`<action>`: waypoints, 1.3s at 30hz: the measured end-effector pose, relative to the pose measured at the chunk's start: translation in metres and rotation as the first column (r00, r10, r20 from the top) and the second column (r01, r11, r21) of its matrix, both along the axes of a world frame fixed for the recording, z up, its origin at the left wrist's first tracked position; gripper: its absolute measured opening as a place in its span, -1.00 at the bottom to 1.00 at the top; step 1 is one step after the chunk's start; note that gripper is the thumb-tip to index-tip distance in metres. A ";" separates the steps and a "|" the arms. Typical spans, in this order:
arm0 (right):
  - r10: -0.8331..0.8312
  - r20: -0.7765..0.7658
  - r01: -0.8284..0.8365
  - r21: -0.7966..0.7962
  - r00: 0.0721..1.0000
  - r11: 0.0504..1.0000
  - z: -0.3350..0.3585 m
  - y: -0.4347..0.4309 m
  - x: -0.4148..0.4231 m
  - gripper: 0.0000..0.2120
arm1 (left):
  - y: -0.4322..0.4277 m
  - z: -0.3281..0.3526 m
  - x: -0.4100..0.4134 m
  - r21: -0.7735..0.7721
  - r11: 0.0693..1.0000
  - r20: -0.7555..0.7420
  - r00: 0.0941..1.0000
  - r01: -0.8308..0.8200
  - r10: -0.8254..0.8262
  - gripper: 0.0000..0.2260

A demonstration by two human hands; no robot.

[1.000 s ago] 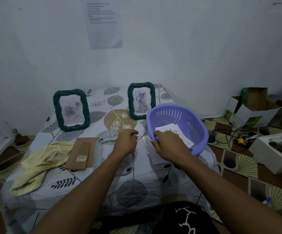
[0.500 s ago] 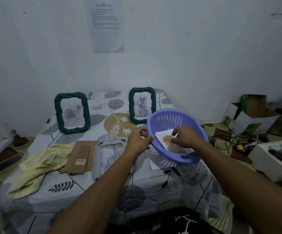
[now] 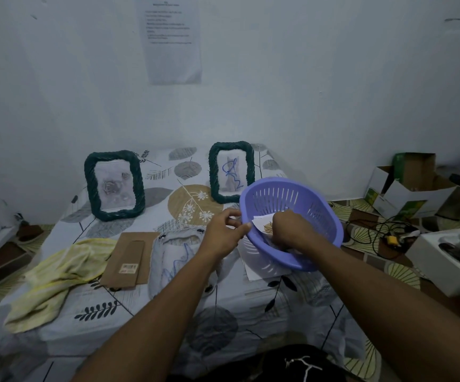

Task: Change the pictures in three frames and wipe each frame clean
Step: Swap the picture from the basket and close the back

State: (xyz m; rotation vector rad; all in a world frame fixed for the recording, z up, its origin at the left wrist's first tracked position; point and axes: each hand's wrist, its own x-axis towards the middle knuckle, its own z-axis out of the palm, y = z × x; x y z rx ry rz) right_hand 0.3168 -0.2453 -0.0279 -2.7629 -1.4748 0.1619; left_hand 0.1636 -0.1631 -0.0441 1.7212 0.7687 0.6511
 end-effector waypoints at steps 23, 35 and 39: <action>0.291 -0.355 0.000 0.633 0.888 0.774 0.021 0.025 -0.108 -0.79 | 0.049 0.044 -0.116 -0.224 0.957 0.054 0.978 -0.186 0.203 -0.82; 0.224 -0.791 0.399 0.504 0.570 0.766 -0.003 0.043 -0.128 -0.84 | 0.066 0.013 -0.137 -0.127 0.953 0.048 0.958 -0.274 0.281 -0.69; 0.230 -0.616 0.215 0.562 0.754 0.798 -0.009 0.049 -0.130 -0.86 | 0.067 0.011 -0.134 -0.113 0.949 0.102 0.947 -0.293 0.305 -0.73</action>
